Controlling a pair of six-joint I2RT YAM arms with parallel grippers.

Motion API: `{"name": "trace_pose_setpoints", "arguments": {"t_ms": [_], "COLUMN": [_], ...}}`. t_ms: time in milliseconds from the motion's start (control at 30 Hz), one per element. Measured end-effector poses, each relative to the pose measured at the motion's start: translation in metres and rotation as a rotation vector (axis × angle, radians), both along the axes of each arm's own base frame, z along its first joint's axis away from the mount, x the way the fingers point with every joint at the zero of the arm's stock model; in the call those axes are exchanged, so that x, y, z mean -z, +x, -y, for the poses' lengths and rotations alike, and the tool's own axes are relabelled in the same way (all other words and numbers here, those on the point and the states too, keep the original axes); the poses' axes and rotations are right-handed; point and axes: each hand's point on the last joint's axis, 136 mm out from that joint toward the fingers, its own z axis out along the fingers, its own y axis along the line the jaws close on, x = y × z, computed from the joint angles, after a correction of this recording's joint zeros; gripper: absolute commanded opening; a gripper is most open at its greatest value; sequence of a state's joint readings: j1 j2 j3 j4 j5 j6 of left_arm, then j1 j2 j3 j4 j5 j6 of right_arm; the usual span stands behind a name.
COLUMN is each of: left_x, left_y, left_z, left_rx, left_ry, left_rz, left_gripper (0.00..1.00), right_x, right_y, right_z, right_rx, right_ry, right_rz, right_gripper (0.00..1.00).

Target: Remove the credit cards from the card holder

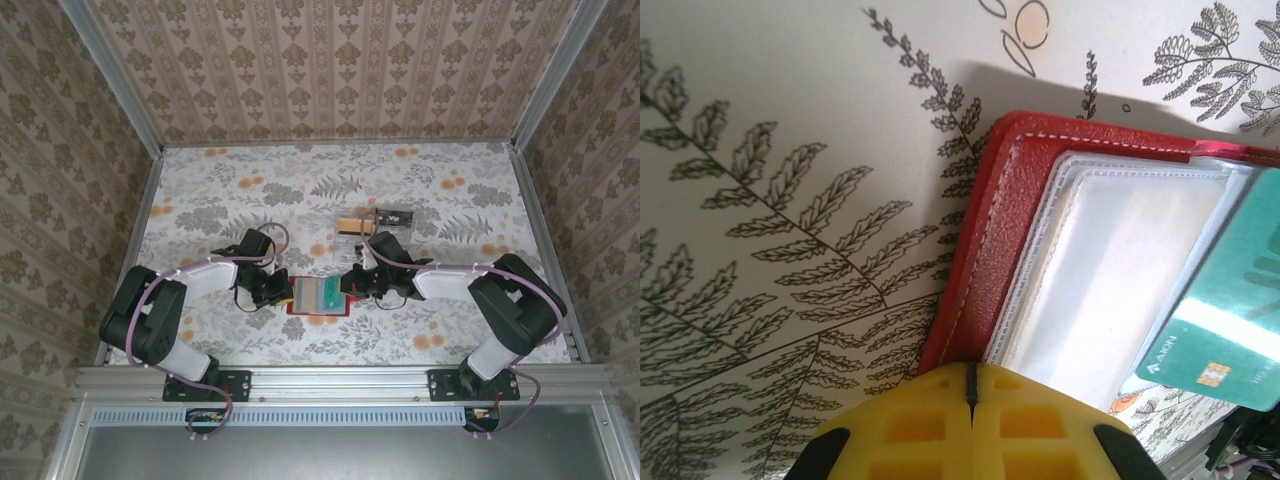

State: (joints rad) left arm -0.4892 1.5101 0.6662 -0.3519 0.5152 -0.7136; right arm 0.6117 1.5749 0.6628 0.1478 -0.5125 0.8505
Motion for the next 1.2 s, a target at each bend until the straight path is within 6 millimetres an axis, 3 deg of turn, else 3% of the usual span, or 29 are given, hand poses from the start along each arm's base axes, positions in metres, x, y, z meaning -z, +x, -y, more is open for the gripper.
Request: {"name": "trace_pose_setpoints", "arguments": {"t_ms": [200, 367, 400, 500, 633, 733, 1000, 1200], "left_x": [-0.002, -0.018, -0.025, -0.049, -0.082, -0.097, -0.138, -0.142], "left_y": [0.000, 0.013, 0.018, 0.037, 0.057, 0.062, 0.076, 0.078], "left_z": [-0.003, -0.003, -0.002, 0.000, -0.004, -0.006, -0.028, -0.033], "left_rx": [-0.002, -0.004, -0.006, -0.017, -0.050, -0.061, -0.136, -0.151], "left_ry": [0.014, 0.014, 0.004, -0.030, -0.071, -0.090, -0.130, -0.130], "left_rz": [-0.009, 0.026, 0.047, 0.126, 0.228, 0.275, 0.413, 0.429], "left_gripper": [0.00, 0.09, 0.15, 0.47, 0.79, 1.00, 1.00, 1.00], "right_x": [-0.032, -0.084, -0.097, -0.125, -0.149, -0.151, -0.126, -0.110], "right_y": [-0.005, 0.012, 0.016, 0.026, 0.036, 0.038, 0.041, 0.054], "right_z": [0.012, 0.013, 0.013, 0.019, 0.035, 0.046, 0.088, 0.109], "right_rx": [-0.041, -0.118, -0.135, -0.186, -0.267, -0.318, -0.685, -0.885], "right_ry": [-0.034, -0.112, -0.135, -0.220, -0.377, -0.467, -0.856, -1.063], "right_rz": [0.065, 0.204, 0.243, 0.340, 0.448, 0.487, 0.616, 0.675], "right_gripper": [0.00, 0.00, 0.00, 0.00, 0.00, 0.00, 0.00, 0.00]}}
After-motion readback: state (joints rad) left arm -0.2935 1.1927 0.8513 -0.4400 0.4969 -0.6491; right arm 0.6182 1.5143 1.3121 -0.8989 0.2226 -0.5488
